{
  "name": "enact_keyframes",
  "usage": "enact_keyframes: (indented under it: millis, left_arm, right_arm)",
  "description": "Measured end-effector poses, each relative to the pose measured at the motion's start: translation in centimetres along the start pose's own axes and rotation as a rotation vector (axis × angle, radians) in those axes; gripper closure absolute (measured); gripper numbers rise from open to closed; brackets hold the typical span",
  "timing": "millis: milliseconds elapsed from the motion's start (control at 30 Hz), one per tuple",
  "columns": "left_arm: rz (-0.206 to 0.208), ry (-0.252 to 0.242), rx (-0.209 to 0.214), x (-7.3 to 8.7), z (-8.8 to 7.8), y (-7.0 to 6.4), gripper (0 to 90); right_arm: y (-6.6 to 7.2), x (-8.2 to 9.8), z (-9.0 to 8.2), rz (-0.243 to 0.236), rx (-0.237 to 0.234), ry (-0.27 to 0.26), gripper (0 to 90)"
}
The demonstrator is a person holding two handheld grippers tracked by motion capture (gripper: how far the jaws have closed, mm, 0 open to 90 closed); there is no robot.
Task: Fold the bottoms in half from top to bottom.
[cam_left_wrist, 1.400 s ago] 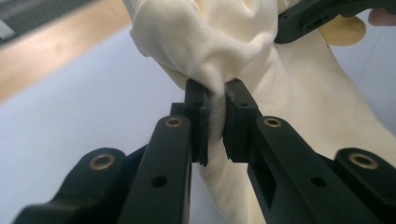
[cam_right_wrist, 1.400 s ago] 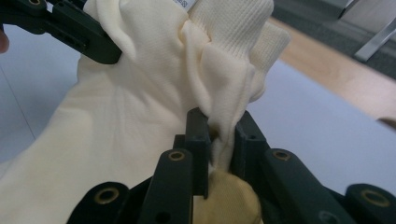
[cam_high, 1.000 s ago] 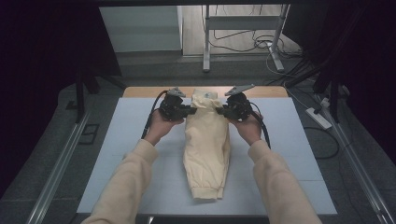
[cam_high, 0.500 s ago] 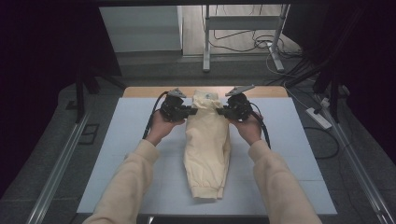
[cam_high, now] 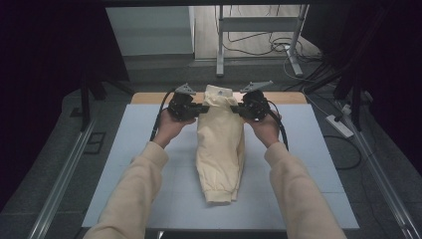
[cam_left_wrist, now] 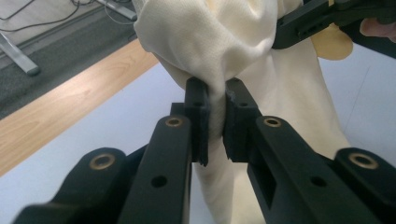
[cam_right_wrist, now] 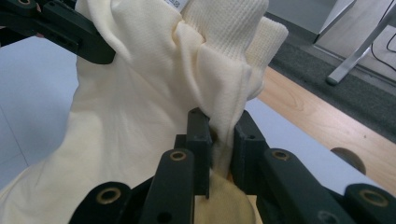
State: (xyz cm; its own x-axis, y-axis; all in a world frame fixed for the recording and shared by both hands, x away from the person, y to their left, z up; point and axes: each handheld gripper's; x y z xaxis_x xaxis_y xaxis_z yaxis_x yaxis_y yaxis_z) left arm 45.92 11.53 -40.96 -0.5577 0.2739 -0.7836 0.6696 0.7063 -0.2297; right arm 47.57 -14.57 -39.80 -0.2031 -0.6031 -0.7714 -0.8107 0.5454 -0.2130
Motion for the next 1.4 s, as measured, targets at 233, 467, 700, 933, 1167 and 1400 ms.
enact_keyframes:
  millis: [233, 467, 700, 933, 1167, 1400]
  left_arm:
    - [0.031, -0.004, -0.017, -2.2, -0.4, 0.1, 81.5]
    - [0.085, -0.062, -0.040, -5.2, -2.4, -0.9, 81.5]
    - [0.066, -0.027, -0.035, -3.4, -1.1, -0.5, 81.5]
    - [0.058, -0.010, -0.032, -2.3, -0.4, -0.3, 81.3]
    - [0.053, 0.011, -0.025, -1.2, 0.1, 0.0, 81.2]
    - [0.052, 0.023, -0.016, -0.4, 0.5, -0.1, 81.2]
  right_arm:
    - [-0.8, -0.6, -0.6, -0.014, 0.022, -0.013, 79.2]
    - [-2.0, -3.3, -3.0, -0.038, 0.091, -0.103, 79.1]
    - [-1.2, -1.8, -2.3, -0.040, 0.081, -0.072, 79.0]
    - [-1.0, -0.9, -1.2, -0.043, 0.069, -0.040, 78.9]
    - [-0.7, -0.1, -0.5, -0.043, 0.053, -0.033, 78.8]
    - [-0.5, 0.9, -0.1, -0.044, 0.041, -0.022, 78.8]
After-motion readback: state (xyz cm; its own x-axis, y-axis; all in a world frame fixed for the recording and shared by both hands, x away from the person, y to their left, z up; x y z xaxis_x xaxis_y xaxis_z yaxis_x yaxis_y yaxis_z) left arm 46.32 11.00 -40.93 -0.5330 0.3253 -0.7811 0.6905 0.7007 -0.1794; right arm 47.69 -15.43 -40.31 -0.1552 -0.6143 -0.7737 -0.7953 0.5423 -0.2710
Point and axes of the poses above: each handheld gripper's, and its own axes: z roughly forward along the jaws, x roughly out of its underside, y roughly to its left, and after that the axes turned 11 degrees about -z, right-handed
